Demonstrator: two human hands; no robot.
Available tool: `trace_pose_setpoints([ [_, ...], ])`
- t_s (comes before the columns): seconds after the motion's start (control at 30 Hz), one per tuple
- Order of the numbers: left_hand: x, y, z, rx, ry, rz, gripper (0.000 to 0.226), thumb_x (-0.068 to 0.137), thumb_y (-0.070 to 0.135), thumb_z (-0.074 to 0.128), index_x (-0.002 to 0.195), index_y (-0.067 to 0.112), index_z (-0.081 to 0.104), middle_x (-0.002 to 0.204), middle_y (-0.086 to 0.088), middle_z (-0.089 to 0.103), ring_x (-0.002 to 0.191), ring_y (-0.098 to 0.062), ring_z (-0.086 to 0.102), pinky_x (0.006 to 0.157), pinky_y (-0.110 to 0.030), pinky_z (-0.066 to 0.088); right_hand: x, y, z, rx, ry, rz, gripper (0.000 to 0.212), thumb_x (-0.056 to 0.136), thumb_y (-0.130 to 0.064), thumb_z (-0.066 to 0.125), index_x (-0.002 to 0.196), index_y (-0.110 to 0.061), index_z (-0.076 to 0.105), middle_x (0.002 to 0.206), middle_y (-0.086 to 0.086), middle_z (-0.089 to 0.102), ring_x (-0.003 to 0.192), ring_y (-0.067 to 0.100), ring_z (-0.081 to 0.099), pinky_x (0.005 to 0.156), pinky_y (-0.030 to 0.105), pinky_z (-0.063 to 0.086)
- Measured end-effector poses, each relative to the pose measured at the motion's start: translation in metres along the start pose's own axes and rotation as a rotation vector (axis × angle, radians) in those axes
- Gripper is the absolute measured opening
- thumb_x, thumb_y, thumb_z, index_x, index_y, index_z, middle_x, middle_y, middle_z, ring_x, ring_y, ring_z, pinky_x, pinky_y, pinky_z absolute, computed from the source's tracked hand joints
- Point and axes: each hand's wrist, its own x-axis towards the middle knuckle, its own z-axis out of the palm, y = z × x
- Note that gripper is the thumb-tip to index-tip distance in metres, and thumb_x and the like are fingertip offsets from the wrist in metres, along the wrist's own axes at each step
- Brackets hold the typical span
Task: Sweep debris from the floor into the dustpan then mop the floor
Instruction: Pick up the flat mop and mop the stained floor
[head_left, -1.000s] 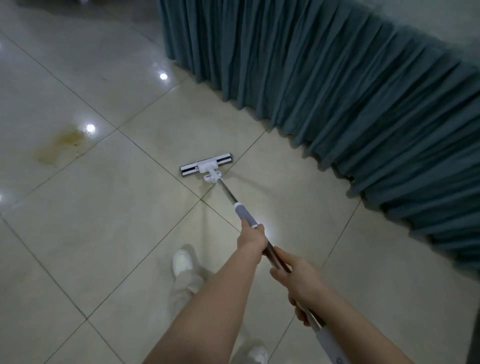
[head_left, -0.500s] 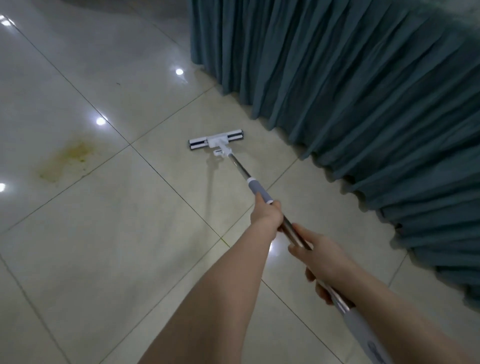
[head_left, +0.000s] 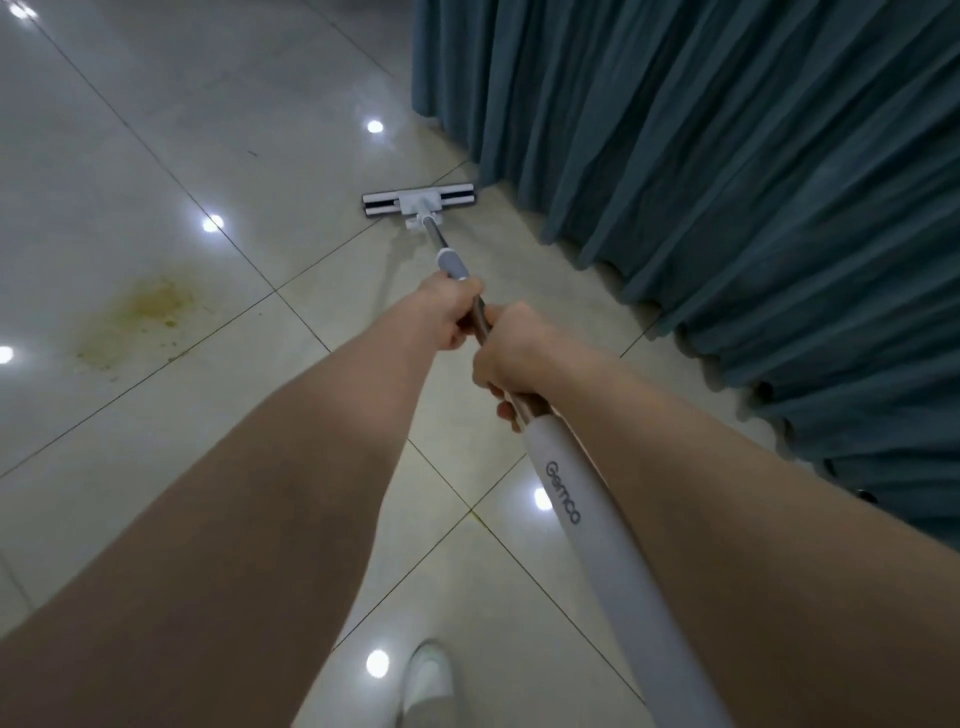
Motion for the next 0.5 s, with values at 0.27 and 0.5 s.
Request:
trace_pose_setpoints([
  [0.27, -0.075, -0.054, 0.008, -0.045, -0.002, -0.042, 0.012, 0.093, 0.022, 0.049, 0.101, 0.015, 0.042, 0.07, -0.007, 0.044, 0.047, -0.016, 0.036, 0.035, -0.012, 0.028, -0.066, 0.044, 0.029, -0.026, -0.049, 0.013, 0.058, 0.089, 0.005, 0.049, 0.136, -0.029, 0.044, 0.083, 0.01, 0.053, 0.029, 0.015, 0.052, 0.034, 0.025, 0.049],
  [0.5, -0.2, -0.145, 0.039, -0.132, -0.004, -0.12, 0.017, 0.093, 0.023, 0.049, 0.108, 0.019, 0.044, 0.07, -0.007, 0.045, 0.043, -0.014, 0.035, 0.037, -0.013, 0.027, -0.18, 0.135, 0.067, -0.07, -0.117, 0.0, 0.059, 0.087, 0.004, 0.044, 0.135, -0.03, 0.039, 0.084, 0.01, 0.054, 0.036, 0.018, 0.057, 0.041, 0.031, 0.055],
])
